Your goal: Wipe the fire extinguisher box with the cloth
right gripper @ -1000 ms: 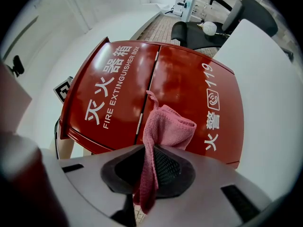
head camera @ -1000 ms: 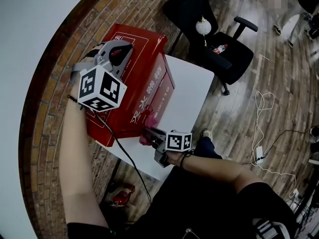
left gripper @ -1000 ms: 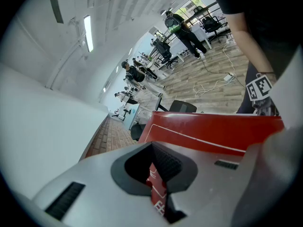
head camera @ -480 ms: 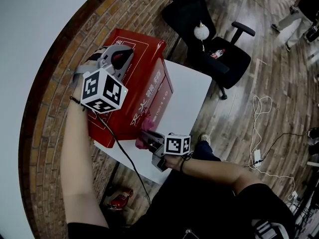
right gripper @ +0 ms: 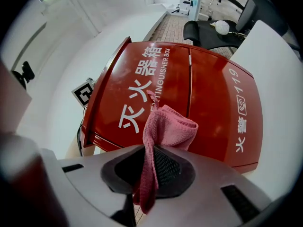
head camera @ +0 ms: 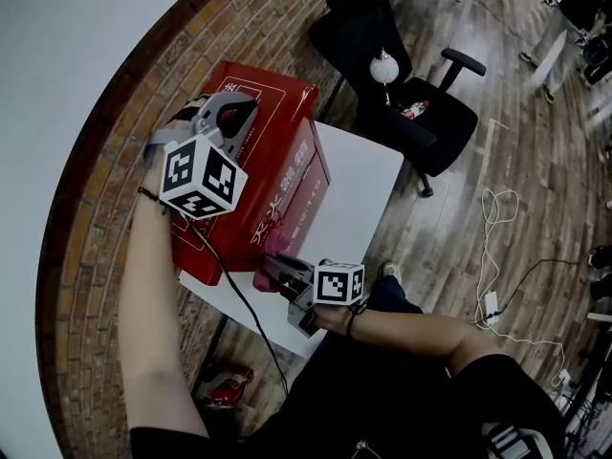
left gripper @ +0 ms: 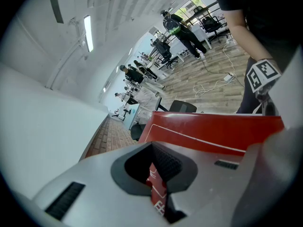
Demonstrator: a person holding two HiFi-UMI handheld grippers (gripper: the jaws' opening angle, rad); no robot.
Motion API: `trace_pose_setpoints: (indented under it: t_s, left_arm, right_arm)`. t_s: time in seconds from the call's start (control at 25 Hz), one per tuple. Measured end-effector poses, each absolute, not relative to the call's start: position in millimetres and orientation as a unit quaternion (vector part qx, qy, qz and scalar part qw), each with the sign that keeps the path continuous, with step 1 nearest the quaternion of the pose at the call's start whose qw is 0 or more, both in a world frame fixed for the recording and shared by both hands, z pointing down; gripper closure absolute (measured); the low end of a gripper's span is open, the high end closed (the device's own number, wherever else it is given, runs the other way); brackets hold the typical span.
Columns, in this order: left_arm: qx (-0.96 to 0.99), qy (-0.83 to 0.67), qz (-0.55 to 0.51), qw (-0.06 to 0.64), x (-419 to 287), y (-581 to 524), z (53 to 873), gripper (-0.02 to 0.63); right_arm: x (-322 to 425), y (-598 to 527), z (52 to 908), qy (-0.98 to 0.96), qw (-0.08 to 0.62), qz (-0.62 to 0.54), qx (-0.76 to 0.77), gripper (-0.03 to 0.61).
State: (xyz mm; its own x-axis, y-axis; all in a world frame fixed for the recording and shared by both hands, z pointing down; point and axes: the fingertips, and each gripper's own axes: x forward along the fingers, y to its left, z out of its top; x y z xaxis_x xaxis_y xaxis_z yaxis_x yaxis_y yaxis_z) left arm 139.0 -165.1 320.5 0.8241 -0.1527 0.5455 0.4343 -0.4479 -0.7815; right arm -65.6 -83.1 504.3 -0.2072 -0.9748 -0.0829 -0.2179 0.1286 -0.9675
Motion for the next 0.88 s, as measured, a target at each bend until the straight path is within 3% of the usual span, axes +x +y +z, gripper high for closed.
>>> trace_pose_setpoints:
  t_s: [0.88]
  left_arm:
    - [-0.802, -0.088, -0.283, 0.519, 139, -164, 320, 0.589]
  right_arm:
    - [-74, -79, 404, 0.679, 0.447, -0.387, -0.435, 0.517]
